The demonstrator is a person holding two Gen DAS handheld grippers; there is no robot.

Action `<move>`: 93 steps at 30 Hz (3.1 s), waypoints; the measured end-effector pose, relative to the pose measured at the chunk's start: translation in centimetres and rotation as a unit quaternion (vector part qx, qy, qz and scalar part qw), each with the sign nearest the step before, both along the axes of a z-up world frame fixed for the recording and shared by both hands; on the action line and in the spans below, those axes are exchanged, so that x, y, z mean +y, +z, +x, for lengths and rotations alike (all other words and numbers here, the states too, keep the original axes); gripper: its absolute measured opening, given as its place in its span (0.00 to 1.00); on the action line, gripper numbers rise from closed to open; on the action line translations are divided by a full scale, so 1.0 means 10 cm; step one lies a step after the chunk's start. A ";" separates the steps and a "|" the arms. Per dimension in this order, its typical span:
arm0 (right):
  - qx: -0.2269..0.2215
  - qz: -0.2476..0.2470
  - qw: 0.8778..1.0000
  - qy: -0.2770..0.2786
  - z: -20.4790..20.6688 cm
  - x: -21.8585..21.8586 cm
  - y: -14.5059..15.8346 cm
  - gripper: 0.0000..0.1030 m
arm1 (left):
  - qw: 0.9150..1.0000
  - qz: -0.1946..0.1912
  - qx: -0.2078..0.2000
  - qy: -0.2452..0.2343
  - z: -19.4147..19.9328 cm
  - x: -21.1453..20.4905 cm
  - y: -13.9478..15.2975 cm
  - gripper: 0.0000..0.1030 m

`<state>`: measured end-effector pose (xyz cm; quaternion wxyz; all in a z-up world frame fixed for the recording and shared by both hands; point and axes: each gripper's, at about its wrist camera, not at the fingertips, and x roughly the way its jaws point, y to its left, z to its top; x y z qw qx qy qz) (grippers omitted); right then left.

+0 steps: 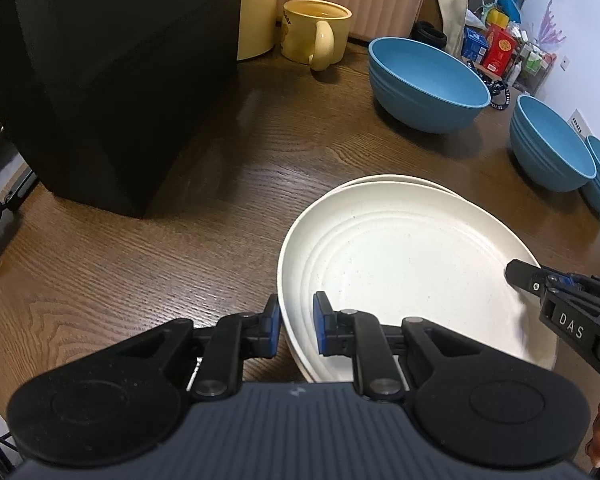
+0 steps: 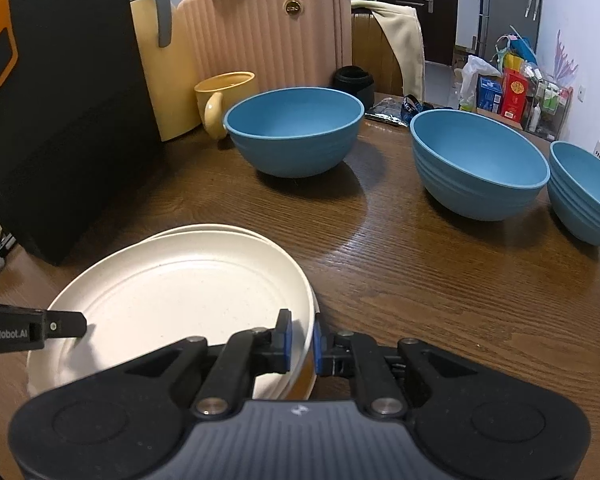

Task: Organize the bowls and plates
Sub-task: 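Bring the left tool's cream plate over the right tool's plate, stacking them, then open the left gripper while the right gripper opens, releasing the stacked plates, then move both open tools toward the cream plate beside the water bottle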

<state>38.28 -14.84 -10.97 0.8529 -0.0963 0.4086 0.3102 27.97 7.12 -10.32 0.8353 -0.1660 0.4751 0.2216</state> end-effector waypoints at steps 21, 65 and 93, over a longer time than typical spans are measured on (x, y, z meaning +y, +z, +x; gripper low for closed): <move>0.001 -0.020 1.000 -0.014 -0.05 0.06 0.00 0.20 | 0.999 0.029 0.014 -0.018 0.04 0.01 -0.01 0.34; 0.042 0.022 0.981 -0.188 -0.15 -0.86 0.42 1.00 | 0.991 0.014 -0.063 -0.120 0.28 -0.34 0.71 1.00; -0.006 0.048 0.904 -0.425 -0.35 -1.91 0.68 1.00 | 0.949 0.004 -0.078 -0.304 1.02 -1.14 0.82 1.00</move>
